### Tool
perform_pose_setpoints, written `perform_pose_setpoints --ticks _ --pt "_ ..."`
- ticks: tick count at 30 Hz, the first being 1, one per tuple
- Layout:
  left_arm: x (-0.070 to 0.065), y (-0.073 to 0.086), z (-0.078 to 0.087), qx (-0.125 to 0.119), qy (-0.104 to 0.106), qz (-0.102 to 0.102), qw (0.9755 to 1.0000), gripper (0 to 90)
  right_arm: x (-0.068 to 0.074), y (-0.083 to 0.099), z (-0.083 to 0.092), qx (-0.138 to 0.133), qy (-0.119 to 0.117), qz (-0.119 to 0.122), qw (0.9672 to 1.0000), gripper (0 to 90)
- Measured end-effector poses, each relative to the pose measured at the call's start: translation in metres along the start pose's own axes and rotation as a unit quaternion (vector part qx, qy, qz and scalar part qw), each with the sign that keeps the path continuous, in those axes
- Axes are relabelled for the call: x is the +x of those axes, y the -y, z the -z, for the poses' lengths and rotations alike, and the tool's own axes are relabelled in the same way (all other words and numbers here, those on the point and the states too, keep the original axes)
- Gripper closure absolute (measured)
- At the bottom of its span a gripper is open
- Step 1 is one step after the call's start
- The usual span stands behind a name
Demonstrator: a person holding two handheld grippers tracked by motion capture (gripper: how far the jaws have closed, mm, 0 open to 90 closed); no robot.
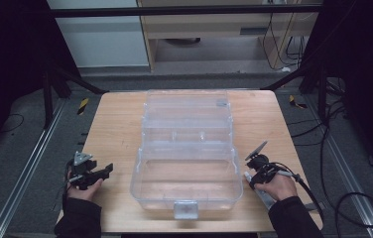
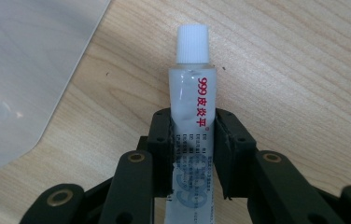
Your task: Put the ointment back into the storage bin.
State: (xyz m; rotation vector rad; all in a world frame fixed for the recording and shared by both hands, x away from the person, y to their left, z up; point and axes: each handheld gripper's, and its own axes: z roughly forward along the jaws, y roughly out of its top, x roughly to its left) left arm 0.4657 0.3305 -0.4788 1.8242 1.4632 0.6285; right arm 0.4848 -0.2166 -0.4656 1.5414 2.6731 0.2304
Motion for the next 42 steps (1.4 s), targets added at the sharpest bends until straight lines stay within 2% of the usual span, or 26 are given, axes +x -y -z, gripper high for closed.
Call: perform_pose_setpoints --ticks 1,6,9,10,13,16,19,22,24,25,28,29,33,35,36,37,40,42 --pt "0.000 0.000 0.000 0.000 0.001 0.000 1.0000 31.1 0.001 0.000 0.000 0.001 -0.003 -0.004 1.0000 69.6" --pt "-0.001 0.000 0.000 0.003 -0.001 -0.002 1.0000 31.1 -0.002 0.002 0.006 -0.001 -0.004 0.006 1.0000 69.6" --pt "-0.002 0.000 -0.001 0.004 -0.001 -0.004 1.0000 31.1 -0.004 0.005 0.013 -0.013 -0.013 0.003 0.9998 69.7" --pt "-0.002 0.000 -0.001 0.004 -0.002 -0.004 1.0000 31.1 -0.007 0.008 0.018 -0.024 -0.017 0.004 0.9996 69.7" --pt "-0.003 0.000 -0.002 0.004 -0.001 -0.005 1.0000 31.1 -0.009 0.010 0.023 -0.033 -0.020 0.008 0.9992 69.6" --pt "-0.002 0.000 -0.002 0.005 0.001 -0.005 1.0000 31.1 -0.014 0.014 0.030 -0.055 -0.021 0.004 0.9983 69.6" --pt "-0.003 0.000 -0.002 0.007 0.002 -0.008 0.9999 31.1 -0.017 0.016 0.038 -0.083 -0.021 0.002 0.9964 69.6" --pt "-0.003 0.000 -0.001 0.007 0.003 -0.010 0.9999 31.1 -0.016 0.018 0.046 -0.115 -0.023 0.002 0.9931 69.6" --pt "-0.003 0.000 -0.002 0.008 0.003 -0.010 0.9999 31.1 -0.015 0.018 0.055 -0.148 -0.025 0.013 0.9886 69.6" --pt "-0.004 0.000 -0.002 0.008 0.003 -0.009 0.9999 31.1 -0.015 0.018 0.055 -0.148 -0.025 0.013 0.9886 69.6" --pt "-0.003 0.000 -0.002 0.009 0.004 -0.009 0.9999 31.1 -0.014 0.018 0.065 -0.179 -0.021 0.012 0.9836 69.7" --pt "-0.003 0.000 -0.002 0.009 0.004 -0.009 0.9999 31.1 -0.014 0.018 0.065 -0.179 -0.021 0.012 0.9836 69.7" --pt "-0.003 0.000 -0.002 0.009 0.005 -0.009 0.9999 31.2 -0.013 0.018 0.077 -0.205 -0.023 0.014 0.9783 69.7" --pt "-0.003 0.000 -0.002 0.009 0.005 -0.009 0.9999 31.2 -0.013 0.018 0.079 -0.209 -0.023 0.015 0.9776 69.7" --pt "-0.004 0.000 -0.002 0.009 0.005 -0.009 0.9999 31.2 -0.013 0.018 0.084 -0.220 -0.022 0.015 0.9752 69.6" --pt "-0.004 0.000 -0.002 0.009 0.005 -0.009 0.9999 31.2 -0.013 0.018 0.084 -0.220 -0.022 0.015 0.9752 69.6" --pt "-0.004 0.000 -0.002 0.009 0.005 -0.009 0.9999 31.2 -0.013 0.018 0.090 -0.234 -0.024 0.016 0.9717 69.7" --pt "-0.004 0.000 -0.003 0.010 0.005 -0.011 0.9999 31.3 -0.013 0.017 0.097 -0.243 -0.023 0.026 0.9694 69.7"
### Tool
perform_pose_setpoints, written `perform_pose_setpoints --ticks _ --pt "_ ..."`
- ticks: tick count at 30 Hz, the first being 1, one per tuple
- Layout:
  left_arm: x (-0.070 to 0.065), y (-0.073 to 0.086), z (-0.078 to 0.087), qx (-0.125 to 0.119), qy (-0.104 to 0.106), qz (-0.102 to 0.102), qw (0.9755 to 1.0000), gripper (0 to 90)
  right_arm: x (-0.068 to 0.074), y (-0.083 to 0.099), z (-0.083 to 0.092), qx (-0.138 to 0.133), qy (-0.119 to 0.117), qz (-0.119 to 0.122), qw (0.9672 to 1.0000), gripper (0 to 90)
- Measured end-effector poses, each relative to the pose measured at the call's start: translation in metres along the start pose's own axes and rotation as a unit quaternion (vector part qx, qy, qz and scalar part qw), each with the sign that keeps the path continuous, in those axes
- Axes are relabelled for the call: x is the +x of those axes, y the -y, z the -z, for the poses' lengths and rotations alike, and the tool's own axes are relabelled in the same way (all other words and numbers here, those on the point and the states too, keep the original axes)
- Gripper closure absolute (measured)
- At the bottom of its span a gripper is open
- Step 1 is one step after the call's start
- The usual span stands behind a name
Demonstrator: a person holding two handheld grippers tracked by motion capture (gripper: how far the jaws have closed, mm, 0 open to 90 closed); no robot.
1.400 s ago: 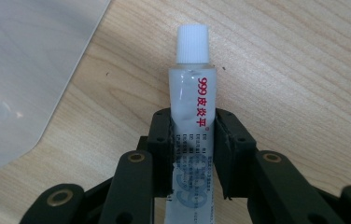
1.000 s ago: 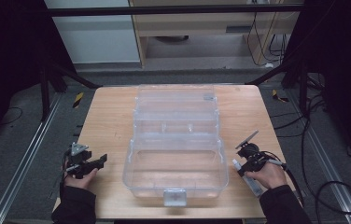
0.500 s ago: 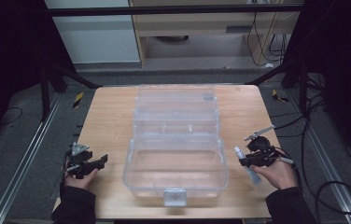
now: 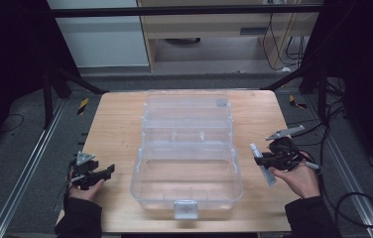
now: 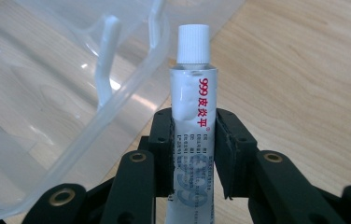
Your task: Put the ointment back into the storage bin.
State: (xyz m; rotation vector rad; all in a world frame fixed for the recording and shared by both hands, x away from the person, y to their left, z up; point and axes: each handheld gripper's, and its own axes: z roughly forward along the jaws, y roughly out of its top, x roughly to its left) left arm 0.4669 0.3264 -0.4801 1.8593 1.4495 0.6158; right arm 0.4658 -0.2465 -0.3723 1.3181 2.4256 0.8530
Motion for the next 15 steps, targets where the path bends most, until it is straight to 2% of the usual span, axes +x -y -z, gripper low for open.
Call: perform_pose_setpoints --ticks 5,10,15 --pt "0.000 0.000 0.000 0.001 0.001 -0.001 1.0000 31.2 0.003 -0.007 0.008 -0.013 -0.004 0.006 0.9999 69.7" --pt "0.000 0.000 0.000 0.000 0.000 0.000 1.0000 31.3 0.010 -0.019 0.019 -0.031 -0.011 0.033 0.9989 69.7" --pt "0.000 0.000 0.000 0.001 0.001 0.000 1.0000 31.4 0.016 -0.028 0.026 -0.038 -0.015 0.053 0.9978 69.7"
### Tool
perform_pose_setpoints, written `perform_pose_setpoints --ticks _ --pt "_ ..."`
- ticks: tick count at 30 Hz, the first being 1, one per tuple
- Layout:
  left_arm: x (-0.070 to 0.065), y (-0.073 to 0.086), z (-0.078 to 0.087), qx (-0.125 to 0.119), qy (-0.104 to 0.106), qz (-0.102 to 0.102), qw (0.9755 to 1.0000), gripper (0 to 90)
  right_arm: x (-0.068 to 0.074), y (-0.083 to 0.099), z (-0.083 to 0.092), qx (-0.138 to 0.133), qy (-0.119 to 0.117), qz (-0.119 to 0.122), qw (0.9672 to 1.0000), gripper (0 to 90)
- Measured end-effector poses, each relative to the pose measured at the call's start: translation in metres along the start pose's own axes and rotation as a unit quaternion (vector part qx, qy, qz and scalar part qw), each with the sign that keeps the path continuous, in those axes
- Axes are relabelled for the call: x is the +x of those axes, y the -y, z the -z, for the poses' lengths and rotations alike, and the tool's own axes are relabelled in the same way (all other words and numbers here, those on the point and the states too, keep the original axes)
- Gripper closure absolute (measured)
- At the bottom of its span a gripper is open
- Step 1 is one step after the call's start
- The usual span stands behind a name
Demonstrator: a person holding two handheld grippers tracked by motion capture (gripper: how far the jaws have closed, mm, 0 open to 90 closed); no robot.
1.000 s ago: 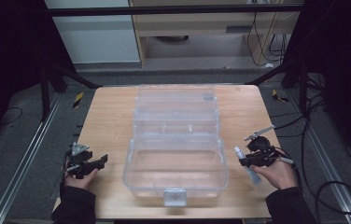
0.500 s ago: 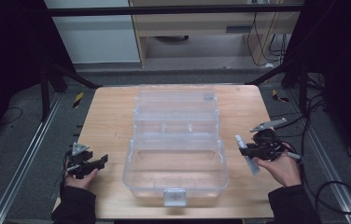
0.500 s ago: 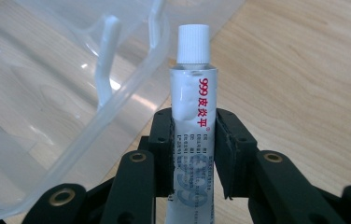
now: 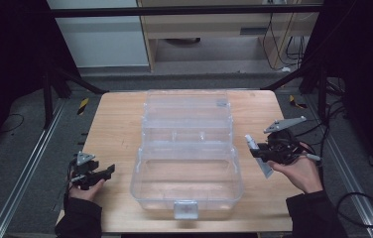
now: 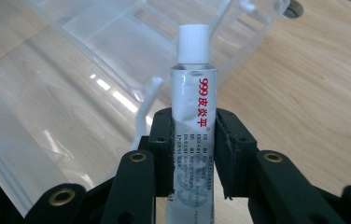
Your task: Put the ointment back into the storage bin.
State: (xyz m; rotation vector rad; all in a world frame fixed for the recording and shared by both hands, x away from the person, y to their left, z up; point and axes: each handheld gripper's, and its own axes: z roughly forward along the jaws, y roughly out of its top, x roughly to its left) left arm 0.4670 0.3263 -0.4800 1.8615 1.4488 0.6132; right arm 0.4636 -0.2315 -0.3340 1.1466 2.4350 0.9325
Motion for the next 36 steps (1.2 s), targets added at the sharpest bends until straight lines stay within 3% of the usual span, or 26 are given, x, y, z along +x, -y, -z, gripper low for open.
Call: perform_pose_setpoints --ticks 10,19,28,31,32,33,34,36 --pt "0.000 0.000 0.000 0.000 0.001 0.001 1.0000 31.5 0.017 -0.030 0.005 0.002 -0.016 0.051 0.9986 69.7" --pt "0.000 0.000 0.000 -0.001 0.001 0.003 1.0000 31.6 0.036 -0.052 -0.003 0.013 -0.039 0.102 0.9939 69.7" --pt "0.001 0.000 0.000 -0.001 0.002 0.003 1.0000 31.7 0.058 -0.064 -0.022 0.041 -0.077 0.154 0.9841 69.8" --pt "0.001 0.000 0.000 -0.002 0.002 0.004 1.0000 31.7 0.067 -0.066 -0.030 0.052 -0.104 0.171 0.9784 69.8" --pt "0.001 0.000 0.000 -0.002 0.001 0.003 1.0000 31.7 0.067 -0.066 -0.030 0.052 -0.104 0.171 0.9784 69.8" --pt "0.001 0.000 0.000 -0.001 0.002 0.003 1.0000 31.7 0.071 -0.066 -0.035 0.061 -0.109 0.181 0.9754 69.8" --pt "0.001 0.000 0.000 -0.001 0.001 0.003 1.0000 31.7 0.071 -0.066 -0.035 0.061 -0.109 0.181 0.9754 69.8" --pt "0.001 0.000 0.000 -0.003 0.001 0.005 1.0000 31.7 0.075 -0.065 -0.040 0.069 -0.114 0.194 0.9720 69.7"
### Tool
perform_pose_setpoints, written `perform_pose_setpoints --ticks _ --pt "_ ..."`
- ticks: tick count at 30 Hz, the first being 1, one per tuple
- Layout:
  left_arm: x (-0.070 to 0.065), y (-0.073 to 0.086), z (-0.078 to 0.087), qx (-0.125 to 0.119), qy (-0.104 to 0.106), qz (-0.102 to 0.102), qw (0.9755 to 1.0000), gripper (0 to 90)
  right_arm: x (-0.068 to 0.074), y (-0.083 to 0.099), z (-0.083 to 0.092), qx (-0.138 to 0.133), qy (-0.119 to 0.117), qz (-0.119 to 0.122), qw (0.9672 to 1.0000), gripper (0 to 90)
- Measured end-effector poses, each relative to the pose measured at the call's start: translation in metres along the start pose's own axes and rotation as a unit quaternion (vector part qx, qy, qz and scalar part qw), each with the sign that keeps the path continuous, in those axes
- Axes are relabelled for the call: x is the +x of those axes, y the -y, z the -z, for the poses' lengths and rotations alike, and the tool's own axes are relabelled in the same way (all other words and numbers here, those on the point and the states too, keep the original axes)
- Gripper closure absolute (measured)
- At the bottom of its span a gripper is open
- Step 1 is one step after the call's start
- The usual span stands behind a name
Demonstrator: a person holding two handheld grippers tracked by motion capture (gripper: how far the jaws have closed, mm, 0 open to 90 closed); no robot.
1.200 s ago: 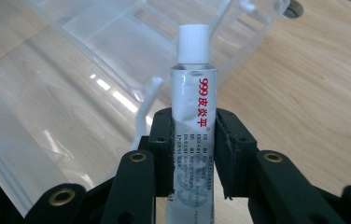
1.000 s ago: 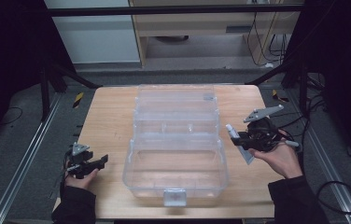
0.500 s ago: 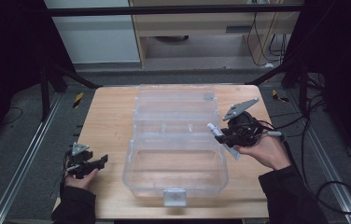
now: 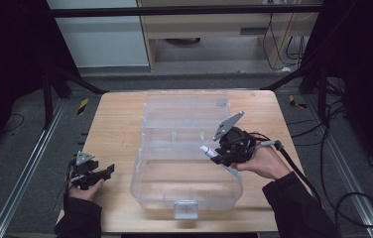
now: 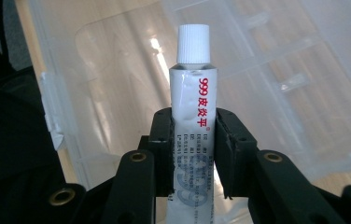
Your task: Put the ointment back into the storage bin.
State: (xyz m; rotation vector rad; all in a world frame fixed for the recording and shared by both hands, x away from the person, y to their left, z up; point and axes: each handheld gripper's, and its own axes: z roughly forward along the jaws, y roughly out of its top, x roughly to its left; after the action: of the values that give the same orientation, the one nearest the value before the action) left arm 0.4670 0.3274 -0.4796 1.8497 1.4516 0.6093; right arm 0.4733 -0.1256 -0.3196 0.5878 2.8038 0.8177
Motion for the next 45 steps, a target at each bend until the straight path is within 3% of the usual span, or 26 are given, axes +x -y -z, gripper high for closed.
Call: perform_pose_setpoints --ticks 3,17,28,33,35,45 --pt "0.000 0.000 0.000 0.000 0.000 0.000 1.0000 31.7 0.004 -0.001 -0.011 0.014 -0.016 0.015 0.9997 69.8" --pt "0.001 0.000 0.000 0.000 0.000 -0.001 1.0000 31.7 0.014 0.000 -0.042 0.059 -0.040 0.054 0.9960 69.7" --pt "0.001 0.000 0.000 0.001 -0.001 -0.001 1.0000 31.8 0.017 0.009 -0.067 0.094 -0.054 0.088 0.9902 69.8" --pt "0.001 0.000 0.000 0.001 -0.001 -0.001 1.0000 31.8 0.017 0.011 -0.076 0.103 -0.060 0.092 0.9886 69.8" --pt "0.001 0.000 0.000 0.001 -0.001 -0.001 1.0000 31.8 0.019 0.013 -0.081 0.116 -0.062 0.103 0.9860 69.7" --pt "0.002 0.000 0.001 0.002 0.000 -0.002 1.0000 31.8 0.022 0.018 -0.095 0.140 -0.069 0.115 0.9810 69.8"
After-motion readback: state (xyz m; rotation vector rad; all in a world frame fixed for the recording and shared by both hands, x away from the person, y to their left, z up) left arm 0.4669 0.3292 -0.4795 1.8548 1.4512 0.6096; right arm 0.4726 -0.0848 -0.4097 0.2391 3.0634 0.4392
